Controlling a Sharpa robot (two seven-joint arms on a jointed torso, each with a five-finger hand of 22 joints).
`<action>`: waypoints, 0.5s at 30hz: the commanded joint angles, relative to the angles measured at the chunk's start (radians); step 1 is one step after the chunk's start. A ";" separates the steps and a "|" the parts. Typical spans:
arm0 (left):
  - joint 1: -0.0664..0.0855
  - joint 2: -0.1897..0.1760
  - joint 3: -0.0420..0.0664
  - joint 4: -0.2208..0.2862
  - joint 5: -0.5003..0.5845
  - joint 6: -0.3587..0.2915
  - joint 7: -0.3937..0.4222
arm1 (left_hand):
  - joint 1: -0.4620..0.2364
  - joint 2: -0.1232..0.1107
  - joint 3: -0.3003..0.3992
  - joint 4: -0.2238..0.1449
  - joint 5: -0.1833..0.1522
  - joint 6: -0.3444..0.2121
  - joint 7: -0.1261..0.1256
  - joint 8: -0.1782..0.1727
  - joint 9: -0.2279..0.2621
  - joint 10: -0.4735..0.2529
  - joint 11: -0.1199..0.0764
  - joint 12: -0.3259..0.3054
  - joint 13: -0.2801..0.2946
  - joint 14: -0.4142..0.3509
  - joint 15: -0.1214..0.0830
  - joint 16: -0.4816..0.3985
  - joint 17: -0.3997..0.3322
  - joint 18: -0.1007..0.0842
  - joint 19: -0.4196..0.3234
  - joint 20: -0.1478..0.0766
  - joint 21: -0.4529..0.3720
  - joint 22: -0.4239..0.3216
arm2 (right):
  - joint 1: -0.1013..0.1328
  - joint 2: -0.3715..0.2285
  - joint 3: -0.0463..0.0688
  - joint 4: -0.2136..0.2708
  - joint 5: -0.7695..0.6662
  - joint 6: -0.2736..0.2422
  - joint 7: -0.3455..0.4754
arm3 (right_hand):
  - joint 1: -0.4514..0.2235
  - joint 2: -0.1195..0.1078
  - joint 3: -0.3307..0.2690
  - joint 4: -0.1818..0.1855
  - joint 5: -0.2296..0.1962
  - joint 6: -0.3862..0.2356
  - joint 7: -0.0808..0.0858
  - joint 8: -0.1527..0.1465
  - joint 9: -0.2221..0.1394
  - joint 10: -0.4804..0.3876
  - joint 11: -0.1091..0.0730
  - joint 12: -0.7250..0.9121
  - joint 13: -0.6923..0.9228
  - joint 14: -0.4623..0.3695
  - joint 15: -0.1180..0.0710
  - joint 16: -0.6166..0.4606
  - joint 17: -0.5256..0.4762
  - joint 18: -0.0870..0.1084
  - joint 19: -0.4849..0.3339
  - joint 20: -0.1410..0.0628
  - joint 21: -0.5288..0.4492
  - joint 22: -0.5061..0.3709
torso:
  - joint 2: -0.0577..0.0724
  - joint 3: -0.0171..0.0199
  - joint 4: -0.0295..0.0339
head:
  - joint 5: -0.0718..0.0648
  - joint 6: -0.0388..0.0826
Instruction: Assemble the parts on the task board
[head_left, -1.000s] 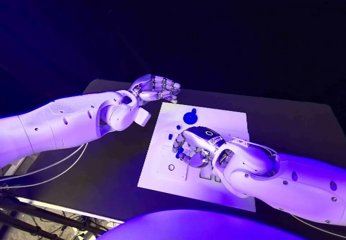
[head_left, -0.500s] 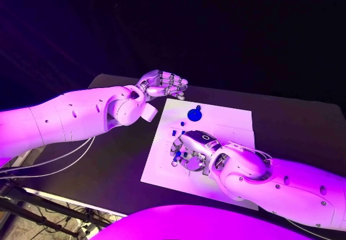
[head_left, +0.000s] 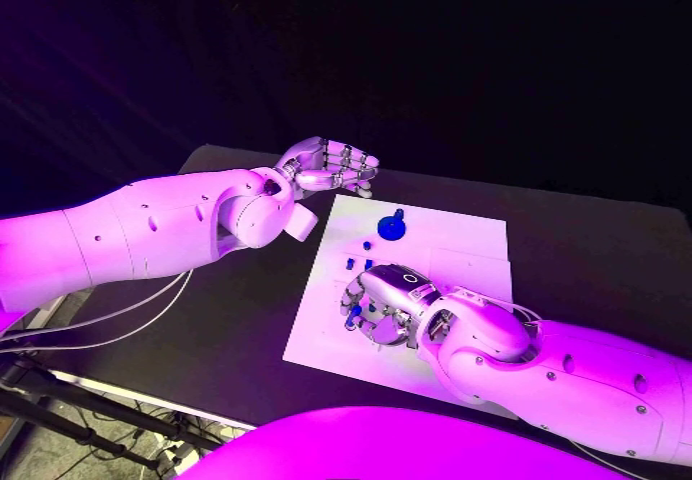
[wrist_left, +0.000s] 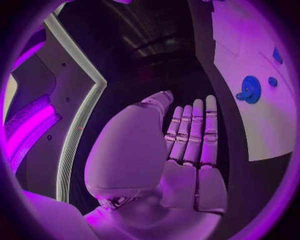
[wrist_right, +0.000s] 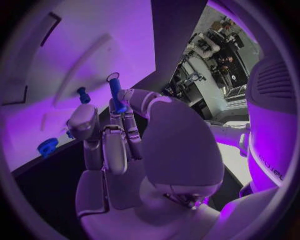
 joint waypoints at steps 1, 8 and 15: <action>0.001 0.003 0.001 0.001 0.005 0.017 0.003 | -0.005 0.004 0.003 0.001 0.000 0.004 0.016 0.005 -0.001 0.001 0.000 0.007 0.000 0.006 -0.001 -0.001 -0.001 0.006 -0.002 -0.002 0.004 0.001 | -0.002 0.003 -0.001 -0.002 -0.011 0.020 0.014 | 0.000 0.011 -0.001 -0.003 0.007 0.008 0.000 0.005 0.001 0.153 -0.084 0.039 0.041 0.044 -0.009 0.005 -0.001 -0.005 0.000 -0.002 0.000 0.000 | 0.000 -0.0004 0.0004 | 0.001 0.000; 0.001 0.002 0.001 0.002 0.004 0.018 0.002 | -0.007 0.004 0.005 0.001 0.000 0.003 0.016 0.005 -0.001 0.001 0.000 0.007 0.000 0.006 -0.002 -0.001 -0.001 0.006 -0.003 -0.002 0.004 0.002 | -0.003 0.002 -0.002 -0.008 -0.011 0.029 0.013 | -0.001 0.011 0.000 -0.005 0.006 0.008 0.000 0.005 0.001 0.154 -0.084 0.038 0.041 0.044 -0.009 0.005 0.000 -0.005 0.000 -0.002 0.000 0.000 | 0.000 -0.0006 0.0006 | 0.002 0.000; 0.001 0.001 0.001 0.002 0.004 0.018 0.001 | -0.007 0.004 0.005 0.001 0.000 0.003 0.016 0.005 -0.001 0.001 0.000 0.007 0.000 0.006 -0.002 -0.001 -0.001 0.006 -0.003 -0.002 0.004 0.002 | -0.005 0.005 -0.003 -0.010 -0.011 0.035 0.013 | -0.001 0.011 0.000 -0.005 0.006 0.008 0.000 0.005 0.001 0.154 -0.084 0.038 0.041 0.044 -0.009 0.005 0.000 -0.005 0.000 -0.002 0.000 0.000 | 0.000 0.0001 0.0007 | 0.005 0.000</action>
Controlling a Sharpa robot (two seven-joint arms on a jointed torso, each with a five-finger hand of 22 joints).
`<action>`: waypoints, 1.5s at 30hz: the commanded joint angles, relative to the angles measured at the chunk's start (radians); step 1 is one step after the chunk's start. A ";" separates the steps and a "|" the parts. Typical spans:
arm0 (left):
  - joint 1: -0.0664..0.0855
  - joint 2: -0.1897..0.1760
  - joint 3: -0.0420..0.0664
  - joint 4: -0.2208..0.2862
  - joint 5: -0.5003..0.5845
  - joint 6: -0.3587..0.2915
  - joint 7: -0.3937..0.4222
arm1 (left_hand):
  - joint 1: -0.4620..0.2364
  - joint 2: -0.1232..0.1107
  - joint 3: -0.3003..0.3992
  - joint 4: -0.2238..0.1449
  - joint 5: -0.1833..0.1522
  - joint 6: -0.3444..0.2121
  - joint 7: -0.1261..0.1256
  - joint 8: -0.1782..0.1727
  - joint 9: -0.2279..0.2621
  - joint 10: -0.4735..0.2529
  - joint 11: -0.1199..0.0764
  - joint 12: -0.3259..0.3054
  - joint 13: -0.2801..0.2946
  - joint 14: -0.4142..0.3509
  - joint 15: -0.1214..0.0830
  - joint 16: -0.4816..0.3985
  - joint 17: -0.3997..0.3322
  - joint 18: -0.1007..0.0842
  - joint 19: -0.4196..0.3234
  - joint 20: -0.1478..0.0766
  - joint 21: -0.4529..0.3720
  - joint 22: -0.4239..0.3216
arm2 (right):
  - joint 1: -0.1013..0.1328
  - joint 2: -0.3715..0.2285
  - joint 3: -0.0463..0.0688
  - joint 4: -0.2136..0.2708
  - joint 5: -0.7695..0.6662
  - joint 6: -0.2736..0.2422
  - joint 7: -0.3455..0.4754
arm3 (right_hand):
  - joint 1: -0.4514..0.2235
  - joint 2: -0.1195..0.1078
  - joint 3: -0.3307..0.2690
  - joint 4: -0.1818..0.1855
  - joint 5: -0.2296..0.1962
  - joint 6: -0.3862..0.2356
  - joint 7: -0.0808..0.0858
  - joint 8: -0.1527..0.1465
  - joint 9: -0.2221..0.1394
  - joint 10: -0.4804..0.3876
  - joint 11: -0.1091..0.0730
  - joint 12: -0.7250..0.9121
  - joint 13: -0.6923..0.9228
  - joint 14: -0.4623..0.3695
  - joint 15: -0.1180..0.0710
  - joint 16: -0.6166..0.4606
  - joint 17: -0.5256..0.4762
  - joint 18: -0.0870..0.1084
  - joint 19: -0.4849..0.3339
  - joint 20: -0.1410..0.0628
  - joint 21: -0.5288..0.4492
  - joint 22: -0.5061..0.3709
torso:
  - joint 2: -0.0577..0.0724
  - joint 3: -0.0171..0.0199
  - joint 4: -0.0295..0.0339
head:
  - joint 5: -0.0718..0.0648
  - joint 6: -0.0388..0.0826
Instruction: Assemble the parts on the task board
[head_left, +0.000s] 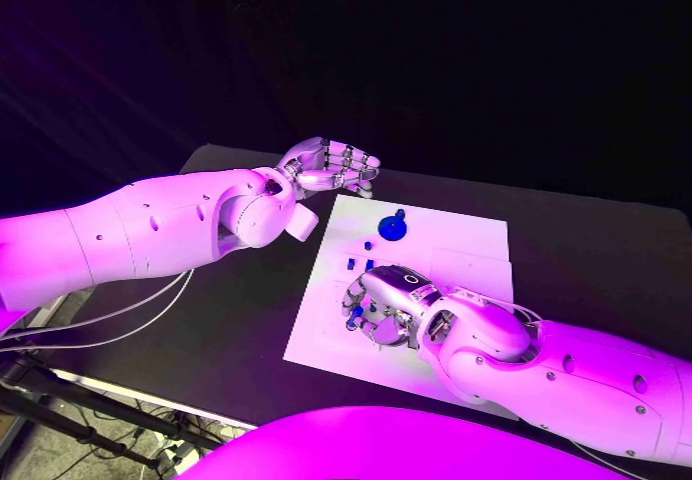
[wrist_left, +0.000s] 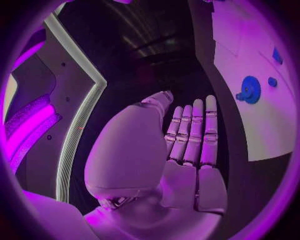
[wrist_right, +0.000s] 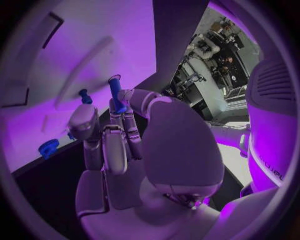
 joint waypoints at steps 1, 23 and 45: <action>0.001 0.001 0.001 0.002 0.004 0.016 0.004 | -0.007 0.004 0.005 0.001 0.000 0.003 0.016 0.005 -0.001 0.001 0.000 0.003 0.000 0.006 -0.002 -0.001 -0.001 0.006 -0.003 -0.002 0.004 0.001 | -0.004 0.003 -0.002 -0.003 -0.010 0.027 0.009 | -0.001 0.011 0.000 -0.005 0.003 0.008 0.000 0.005 0.001 0.154 -0.084 0.038 0.041 0.044 -0.009 0.005 0.000 -0.005 0.000 -0.002 0.000 0.000 | 0.001 0.0007 0.0006 | 0.001 0.000; 0.001 0.001 0.001 0.001 0.003 0.017 0.001 | -0.007 0.004 0.005 0.001 0.000 0.003 0.016 0.005 -0.001 0.001 0.000 0.003 0.000 0.006 -0.002 -0.001 -0.001 0.006 -0.003 -0.002 0.004 0.001 | -0.007 0.002 -0.004 0.004 -0.019 0.015 0.008 | -0.004 0.012 0.001 -0.006 0.003 0.007 0.001 0.004 0.001 0.154 -0.084 0.036 0.042 0.045 -0.009 0.006 0.001 -0.005 0.001 -0.003 0.003 0.003 | 0.000 0.0015 0.0000 | 0.004 0.000; 0.001 0.000 0.001 0.002 0.002 0.019 -0.002 | -0.009 0.004 0.008 0.003 0.000 0.001 0.016 0.005 -0.002 0.000 0.000 0.003 0.000 0.005 -0.002 -0.001 -0.002 0.006 -0.003 -0.002 0.005 0.002 | -0.009 0.009 -0.007 -0.004 -0.093 0.056 -0.033 | -0.006 0.012 0.002 -0.010 0.003 0.008 0.001 0.004 0.002 0.155 -0.084 0.035 0.042 0.045 -0.009 0.006 0.001 -0.006 0.000 -0.003 0.003 0.004 | 0.000 0.0004 -0.0005 | 0.005 0.000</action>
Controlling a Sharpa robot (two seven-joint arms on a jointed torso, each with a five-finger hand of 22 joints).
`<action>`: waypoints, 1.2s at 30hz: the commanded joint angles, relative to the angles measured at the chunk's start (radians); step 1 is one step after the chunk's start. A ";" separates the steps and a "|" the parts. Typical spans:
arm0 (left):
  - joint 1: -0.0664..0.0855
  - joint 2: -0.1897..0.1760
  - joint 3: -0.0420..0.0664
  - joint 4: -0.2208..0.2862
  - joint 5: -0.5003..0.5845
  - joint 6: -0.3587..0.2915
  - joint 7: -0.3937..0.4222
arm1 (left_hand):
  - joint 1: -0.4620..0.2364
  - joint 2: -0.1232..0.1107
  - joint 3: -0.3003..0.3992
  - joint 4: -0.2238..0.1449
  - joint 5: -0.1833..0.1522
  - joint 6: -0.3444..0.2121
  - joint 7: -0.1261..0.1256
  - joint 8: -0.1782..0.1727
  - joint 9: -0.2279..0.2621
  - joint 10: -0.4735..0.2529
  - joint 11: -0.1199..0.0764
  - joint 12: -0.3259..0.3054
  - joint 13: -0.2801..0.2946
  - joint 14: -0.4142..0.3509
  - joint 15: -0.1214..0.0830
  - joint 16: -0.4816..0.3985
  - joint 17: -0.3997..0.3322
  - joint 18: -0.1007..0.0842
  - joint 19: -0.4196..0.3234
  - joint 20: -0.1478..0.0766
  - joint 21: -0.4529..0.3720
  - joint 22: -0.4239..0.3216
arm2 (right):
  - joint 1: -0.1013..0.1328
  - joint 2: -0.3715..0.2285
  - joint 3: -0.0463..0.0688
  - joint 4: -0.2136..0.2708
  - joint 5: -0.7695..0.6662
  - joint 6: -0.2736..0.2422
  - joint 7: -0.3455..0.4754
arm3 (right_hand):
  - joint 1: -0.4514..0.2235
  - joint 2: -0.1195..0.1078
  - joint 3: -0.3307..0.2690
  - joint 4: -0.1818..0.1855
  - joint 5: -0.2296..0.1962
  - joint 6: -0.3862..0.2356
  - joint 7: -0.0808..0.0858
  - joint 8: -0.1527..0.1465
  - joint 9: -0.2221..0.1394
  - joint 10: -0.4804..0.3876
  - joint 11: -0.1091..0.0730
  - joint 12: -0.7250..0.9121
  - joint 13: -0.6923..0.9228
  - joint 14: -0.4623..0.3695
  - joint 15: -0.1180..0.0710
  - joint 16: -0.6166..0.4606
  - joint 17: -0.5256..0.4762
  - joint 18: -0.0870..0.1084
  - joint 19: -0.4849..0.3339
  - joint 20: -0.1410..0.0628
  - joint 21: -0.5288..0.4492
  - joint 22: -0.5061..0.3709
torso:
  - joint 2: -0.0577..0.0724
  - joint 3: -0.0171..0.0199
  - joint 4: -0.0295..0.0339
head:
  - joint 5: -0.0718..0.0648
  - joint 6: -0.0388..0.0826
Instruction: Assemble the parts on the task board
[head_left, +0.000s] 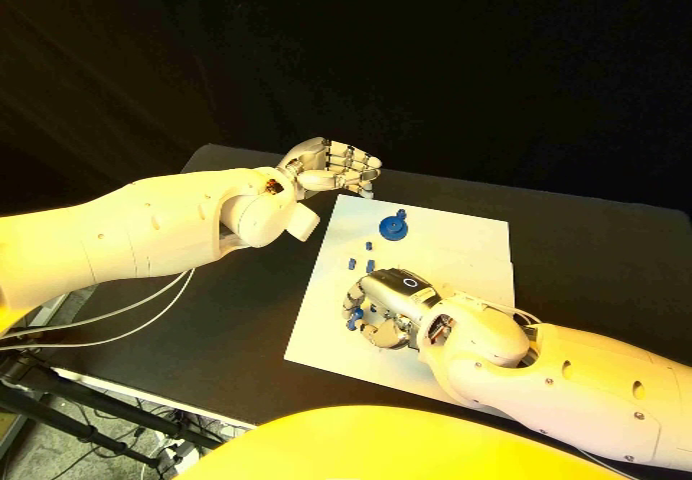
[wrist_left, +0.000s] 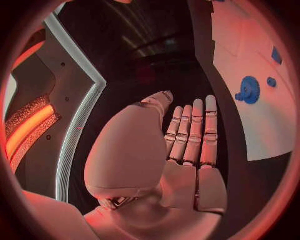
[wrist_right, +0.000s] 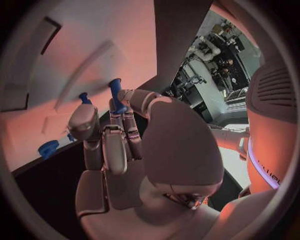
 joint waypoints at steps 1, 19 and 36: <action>0.001 0.001 0.001 0.002 0.002 0.016 0.004 | -0.009 0.004 0.005 0.000 0.000 0.001 0.016 0.005 -0.001 0.000 0.000 0.003 0.000 0.005 -0.002 -0.001 -0.001 0.006 -0.003 -0.002 0.005 0.001 | -0.001 0.005 -0.003 -0.003 -0.064 0.058 -0.022 | -0.002 0.006 0.002 -0.006 0.002 0.008 0.001 0.004 0.001 0.155 -0.084 0.034 0.042 0.044 -0.009 0.005 -0.004 -0.005 -0.001 -0.003 0.001 -0.002 | 0.000 0.0003 0.0003 | 0.000 0.000; 0.001 0.001 0.001 0.003 0.002 0.016 0.003 | -0.010 0.003 0.007 -0.001 0.000 0.000 0.016 0.005 -0.001 -0.001 0.000 0.004 0.000 0.005 -0.001 -0.001 -0.001 0.006 -0.004 -0.002 0.005 0.002 | -0.004 0.010 -0.013 -0.004 -0.075 0.076 -0.004 | -0.066 -0.002 -0.073 -0.018 -0.004 -0.028 0.012 -0.015 0.001 0.118 -0.073 -0.005 0.042 0.042 0.003 0.002 -0.012 -0.002 -0.017 0.010 -0.031 -0.015 | 0.000 0.0006 -0.0003 | -0.002 0.000; 0.001 -0.001 0.001 0.003 0.002 0.021 0.001 | -0.009 0.002 0.009 -0.002 0.000 -0.001 0.017 0.005 -0.002 -0.002 0.000 0.004 0.000 0.004 -0.001 -0.001 -0.002 0.006 -0.005 -0.002 0.005 0.002 | -0.003 0.003 -0.014 -0.006 -0.055 0.029 0.004 | -0.092 -0.030 -0.128 -0.025 0.000 -0.109 0.045 -0.063 -0.016 -0.124 -0.015 -0.109 0.004 0.024 0.051 -0.016 -0.061 0.018 -0.059 0.054 -0.157 -0.096 | 0.001 0.0006 0.0002 | -0.004 0.000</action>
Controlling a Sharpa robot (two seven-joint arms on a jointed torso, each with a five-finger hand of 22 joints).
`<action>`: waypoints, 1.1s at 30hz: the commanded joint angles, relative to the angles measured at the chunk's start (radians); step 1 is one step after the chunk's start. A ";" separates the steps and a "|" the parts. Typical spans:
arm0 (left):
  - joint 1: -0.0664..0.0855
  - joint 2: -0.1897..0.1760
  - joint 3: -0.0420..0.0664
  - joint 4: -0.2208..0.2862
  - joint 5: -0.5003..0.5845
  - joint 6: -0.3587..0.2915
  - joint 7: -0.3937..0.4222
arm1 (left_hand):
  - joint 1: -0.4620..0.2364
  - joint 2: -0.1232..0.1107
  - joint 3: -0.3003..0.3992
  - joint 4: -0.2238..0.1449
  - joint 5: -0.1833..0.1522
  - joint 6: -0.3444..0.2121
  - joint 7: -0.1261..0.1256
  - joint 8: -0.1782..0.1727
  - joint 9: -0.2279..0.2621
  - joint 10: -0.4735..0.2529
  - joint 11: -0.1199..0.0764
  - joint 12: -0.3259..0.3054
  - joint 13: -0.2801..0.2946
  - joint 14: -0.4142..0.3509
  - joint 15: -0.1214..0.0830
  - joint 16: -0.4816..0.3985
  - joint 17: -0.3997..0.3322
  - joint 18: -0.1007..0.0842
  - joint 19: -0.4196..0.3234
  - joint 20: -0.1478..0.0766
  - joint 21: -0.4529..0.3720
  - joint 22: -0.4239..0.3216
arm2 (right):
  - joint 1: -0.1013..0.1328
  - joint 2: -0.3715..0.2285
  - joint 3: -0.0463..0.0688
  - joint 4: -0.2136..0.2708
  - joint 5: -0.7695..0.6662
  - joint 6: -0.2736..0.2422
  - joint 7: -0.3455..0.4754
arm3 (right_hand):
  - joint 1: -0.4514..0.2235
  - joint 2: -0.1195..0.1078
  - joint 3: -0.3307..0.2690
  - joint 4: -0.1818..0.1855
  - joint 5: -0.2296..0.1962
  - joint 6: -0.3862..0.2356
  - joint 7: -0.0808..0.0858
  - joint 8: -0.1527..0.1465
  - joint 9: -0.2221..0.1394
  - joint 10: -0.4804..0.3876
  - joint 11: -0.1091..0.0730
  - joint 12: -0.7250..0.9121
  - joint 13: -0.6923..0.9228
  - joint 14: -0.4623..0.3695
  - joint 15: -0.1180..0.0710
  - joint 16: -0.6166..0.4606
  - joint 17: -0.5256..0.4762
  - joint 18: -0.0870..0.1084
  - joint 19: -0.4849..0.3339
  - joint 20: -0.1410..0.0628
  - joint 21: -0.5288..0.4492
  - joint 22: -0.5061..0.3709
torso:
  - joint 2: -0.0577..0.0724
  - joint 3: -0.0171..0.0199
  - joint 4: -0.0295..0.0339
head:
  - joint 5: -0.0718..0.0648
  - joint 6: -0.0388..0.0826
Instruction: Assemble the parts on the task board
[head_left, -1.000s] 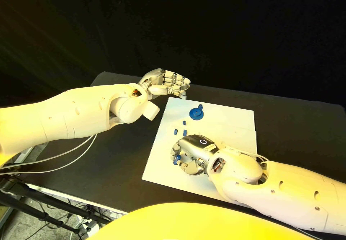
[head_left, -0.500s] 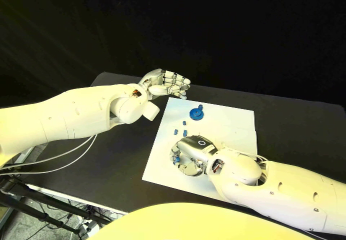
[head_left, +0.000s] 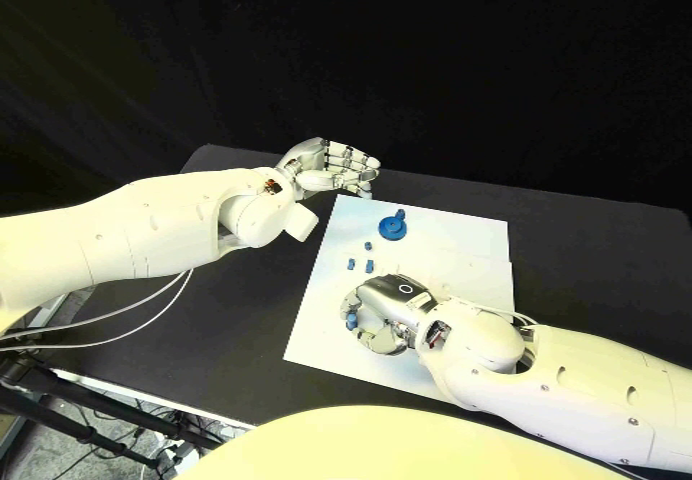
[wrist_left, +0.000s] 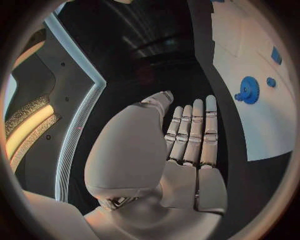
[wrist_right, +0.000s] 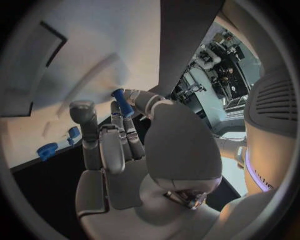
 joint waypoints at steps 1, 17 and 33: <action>0.001 0.000 0.001 0.002 0.002 0.018 0.004 | -0.009 0.002 0.006 0.001 0.000 -0.001 0.017 0.005 -0.001 -0.002 0.000 0.004 0.000 0.004 -0.001 -0.001 -0.002 0.006 -0.005 -0.002 0.005 0.001 | 0.000 -0.002 0.000 0.001 0.009 -0.009 0.014 | 0.004 -0.007 -0.013 -0.003 -0.005 -0.012 0.001 -0.010 -0.003 -0.023 0.003 -0.005 0.001 0.021 0.006 -0.009 -0.018 0.021 -0.014 0.004 -0.024 -0.015 | 0.001 0.0001 0.0004 | -0.001 0.000; 0.001 -0.004 0.001 0.003 0.000 0.020 0.001 | -0.008 0.002 0.008 0.000 0.000 -0.001 0.017 0.006 -0.001 -0.002 0.001 0.004 0.000 0.003 -0.001 -0.001 -0.002 0.006 -0.006 -0.002 0.005 0.002 | 0.015 -0.091 0.008 0.074 0.139 -0.109 0.057 | 0.164 0.043 -0.447 0.129 0.010 -0.068 -0.032 -0.094 -0.047 -0.208 0.019 0.100 0.006 -0.010 0.019 -0.084 -0.169 0.050 -0.054 0.017 -0.263 -0.180 | -0.001 -0.0005 -0.0010 | -0.027 0.011; 0.001 -0.021 -0.002 0.007 0.001 0.011 0.010 | -0.008 0.001 0.009 0.000 0.000 -0.001 0.016 0.006 -0.001 -0.002 0.000 0.005 0.000 0.002 -0.001 -0.001 -0.002 0.006 -0.007 -0.002 0.005 0.002 | 0.156 -0.408 0.023 0.150 0.606 -0.189 0.136 | 0.170 0.041 -0.394 0.282 0.004 0.001 -0.008 -0.084 -0.049 0.173 -0.038 0.201 0.017 -0.006 -0.026 -0.109 -0.221 0.047 -0.022 -0.017 -0.272 -0.177 | -0.014 -0.0068 -0.0116 | -0.249 0.035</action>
